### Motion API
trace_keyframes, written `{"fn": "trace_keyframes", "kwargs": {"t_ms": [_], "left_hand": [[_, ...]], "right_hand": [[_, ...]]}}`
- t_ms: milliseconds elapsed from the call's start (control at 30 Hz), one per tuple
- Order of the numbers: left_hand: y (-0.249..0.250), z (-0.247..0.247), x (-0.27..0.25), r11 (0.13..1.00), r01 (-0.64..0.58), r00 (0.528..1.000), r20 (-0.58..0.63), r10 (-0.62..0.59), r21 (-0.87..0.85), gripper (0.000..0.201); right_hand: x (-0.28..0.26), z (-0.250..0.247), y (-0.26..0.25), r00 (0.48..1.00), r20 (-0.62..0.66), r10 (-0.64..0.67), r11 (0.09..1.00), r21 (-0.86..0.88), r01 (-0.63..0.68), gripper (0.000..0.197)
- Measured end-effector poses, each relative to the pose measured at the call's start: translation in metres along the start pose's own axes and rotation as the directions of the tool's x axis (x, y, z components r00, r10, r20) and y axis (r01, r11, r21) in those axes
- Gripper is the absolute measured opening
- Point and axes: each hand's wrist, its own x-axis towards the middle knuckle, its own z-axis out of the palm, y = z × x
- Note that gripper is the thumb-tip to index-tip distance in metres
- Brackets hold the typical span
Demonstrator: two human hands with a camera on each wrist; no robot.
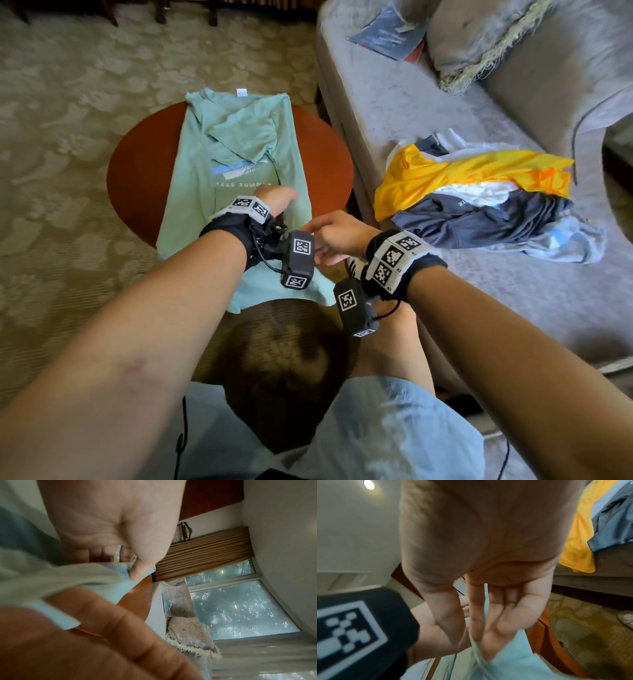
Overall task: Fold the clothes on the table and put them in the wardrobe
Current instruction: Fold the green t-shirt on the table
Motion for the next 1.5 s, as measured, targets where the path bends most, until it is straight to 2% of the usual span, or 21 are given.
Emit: {"fn": "trace_keyframes", "kwargs": {"t_ms": [67,133,200,300,400,500,600,667,733,800,900,967,1033,1167,1333,1433,1500], "left_hand": [[-0.001,-0.009,-0.004,1.0,0.007,1.0,-0.017,-0.006,0.012,0.046],[-0.002,-0.016,-0.011,0.999,0.022,1.0,-0.003,-0.022,0.025,0.041],[-0.005,-0.019,-0.014,0.998,0.036,0.999,0.019,-0.037,0.059,0.034],[-0.009,-0.022,-0.014,0.997,0.074,0.995,0.06,-0.075,0.013,0.021],[-0.005,-0.023,-0.005,0.998,0.068,0.995,0.068,-0.067,-0.008,0.032],[0.002,-0.019,0.008,0.999,0.039,0.999,0.025,-0.038,-0.029,0.039],[0.011,-0.014,0.019,0.998,0.033,0.999,-0.02,-0.032,0.051,0.061],[0.017,-0.012,0.024,0.991,0.0,0.997,-0.072,0.009,0.134,0.066],[0.025,-0.011,0.027,0.971,-0.04,0.996,-0.07,0.057,0.234,0.066],[0.031,-0.012,0.036,0.967,-0.061,0.995,-0.059,0.078,0.247,0.059],[0.037,-0.019,0.052,0.997,-0.026,0.998,-0.063,0.031,0.077,0.051],[0.04,-0.021,0.059,0.999,-0.025,0.997,-0.076,0.027,0.03,0.035],[0.043,-0.021,0.066,0.997,-0.042,0.993,-0.11,0.048,0.061,0.025],[0.042,-0.02,0.077,0.978,-0.064,0.985,-0.146,0.094,0.196,0.03],[0.041,-0.033,0.082,0.954,-0.083,0.969,-0.202,0.145,0.29,0.013],[0.04,-0.046,0.083,0.944,-0.09,0.978,-0.148,0.144,0.318,0.017],[0.041,-0.052,0.084,0.919,-0.122,0.972,-0.141,0.186,0.374,0.021]], "right_hand": [[0.0,-0.001,0.001,0.997,0.061,0.045,0.999,0.022,-0.047,0.02],[0.004,-0.002,0.003,0.996,0.054,0.069,0.997,0.042,-0.071,0.021],[0.011,-0.005,0.008,0.996,-0.046,0.083,0.995,0.057,-0.08,0.023],[0.024,-0.011,0.015,0.974,-0.197,0.111,0.992,0.082,-0.097,0.026],[0.039,-0.016,0.02,0.941,-0.313,0.129,0.988,0.118,-0.096,0.019],[0.052,-0.016,0.019,0.913,-0.401,0.074,0.996,0.082,-0.044,0.015],[0.065,-0.015,0.015,0.906,-0.421,0.04,0.987,0.156,0.029,0.016],[0.08,-0.017,0.011,0.893,-0.446,0.055,0.971,0.232,0.056,0.016],[0.098,-0.023,0.007,0.871,-0.479,0.106,0.949,0.311,0.055,0.019],[0.114,-0.031,-0.001,0.855,-0.492,0.167,0.926,0.376,0.035,0.02],[0.131,-0.041,-0.011,0.853,-0.466,0.235,0.903,0.43,-0.013,0.014],[0.137,-0.043,-0.017,0.881,-0.409,0.238,0.929,0.36,-0.084,0.009],[0.143,-0.045,-0.022,0.908,-0.358,0.218,0.968,0.197,-0.155,0.02],[0.154,-0.046,-0.029,0.911,-0.378,0.164,0.983,-0.017,-0.184,0.029],[0.151,-0.048,-0.031,0.883,-0.427,0.193,0.974,-0.028,-0.226,0.016],[0.149,-0.048,-0.031,0.882,-0.449,0.146,0.974,-0.093,-0.208,0.014],[0.149,-0.046,-0.031,0.889,-0.441,0.124,0.976,-0.106,-0.188,0.012]]}}
